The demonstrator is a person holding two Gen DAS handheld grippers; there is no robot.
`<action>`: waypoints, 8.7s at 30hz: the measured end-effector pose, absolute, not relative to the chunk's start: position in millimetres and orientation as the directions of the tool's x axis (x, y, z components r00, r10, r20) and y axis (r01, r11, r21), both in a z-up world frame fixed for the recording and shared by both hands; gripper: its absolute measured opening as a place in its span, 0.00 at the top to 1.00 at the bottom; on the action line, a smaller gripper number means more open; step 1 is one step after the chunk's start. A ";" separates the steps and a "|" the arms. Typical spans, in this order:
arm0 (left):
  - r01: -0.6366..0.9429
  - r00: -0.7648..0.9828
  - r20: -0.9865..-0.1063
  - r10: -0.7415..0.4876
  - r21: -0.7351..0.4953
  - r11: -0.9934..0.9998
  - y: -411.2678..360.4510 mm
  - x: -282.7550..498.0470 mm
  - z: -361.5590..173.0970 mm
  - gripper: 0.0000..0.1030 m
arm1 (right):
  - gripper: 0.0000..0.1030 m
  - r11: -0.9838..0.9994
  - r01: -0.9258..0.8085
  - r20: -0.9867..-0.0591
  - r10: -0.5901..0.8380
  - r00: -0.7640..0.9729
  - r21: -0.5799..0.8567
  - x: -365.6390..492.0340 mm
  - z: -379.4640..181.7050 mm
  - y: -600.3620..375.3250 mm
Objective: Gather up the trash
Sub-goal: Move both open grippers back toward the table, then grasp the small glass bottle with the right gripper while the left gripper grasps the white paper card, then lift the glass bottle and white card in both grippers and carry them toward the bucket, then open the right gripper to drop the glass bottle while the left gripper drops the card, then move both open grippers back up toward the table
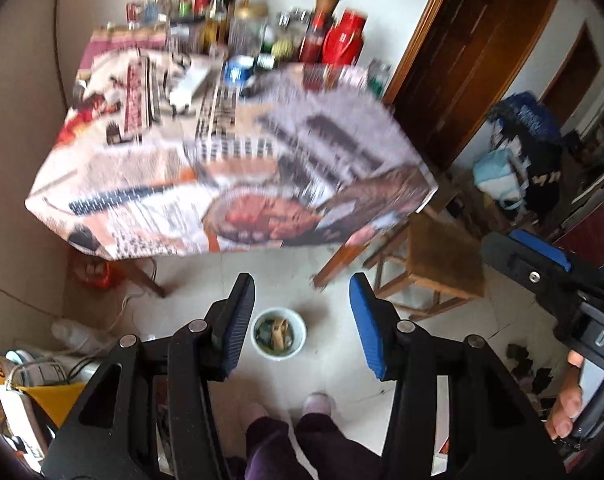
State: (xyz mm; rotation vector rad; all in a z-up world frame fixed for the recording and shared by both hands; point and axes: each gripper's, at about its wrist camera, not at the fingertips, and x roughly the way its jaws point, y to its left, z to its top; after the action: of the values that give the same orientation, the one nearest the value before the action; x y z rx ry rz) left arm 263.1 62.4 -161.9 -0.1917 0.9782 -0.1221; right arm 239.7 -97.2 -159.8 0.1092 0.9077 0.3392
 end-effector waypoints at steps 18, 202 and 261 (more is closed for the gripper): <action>0.049 0.824 -0.553 -0.124 -0.149 0.988 106.4 213.5 -26.4 0.16 | 0.20 0.958 -0.220 -0.510 0.283 0.812 0.181 202.2 -58.6 -79.4; -0.045 0.553 -0.819 -0.152 -0.212 0.976 54.5 247.2 -194.8 0.52 | 0.75 0.925 -0.253 -0.784 0.377 0.493 0.285 257.7 -223.8 -117.7; -0.142 0.341 -0.924 -0.172 -0.231 0.962 36.8 296.2 -314.3 0.43 | 0.52 0.923 -0.250 -0.875 0.365 0.317 0.294 286.6 -291.5 -117.3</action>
State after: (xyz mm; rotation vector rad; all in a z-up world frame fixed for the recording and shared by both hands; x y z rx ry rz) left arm 296.2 36.8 -314.3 -0.2926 1.2278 -0.0193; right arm 286.6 -117.3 -291.5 0.1108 1.1810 0.4057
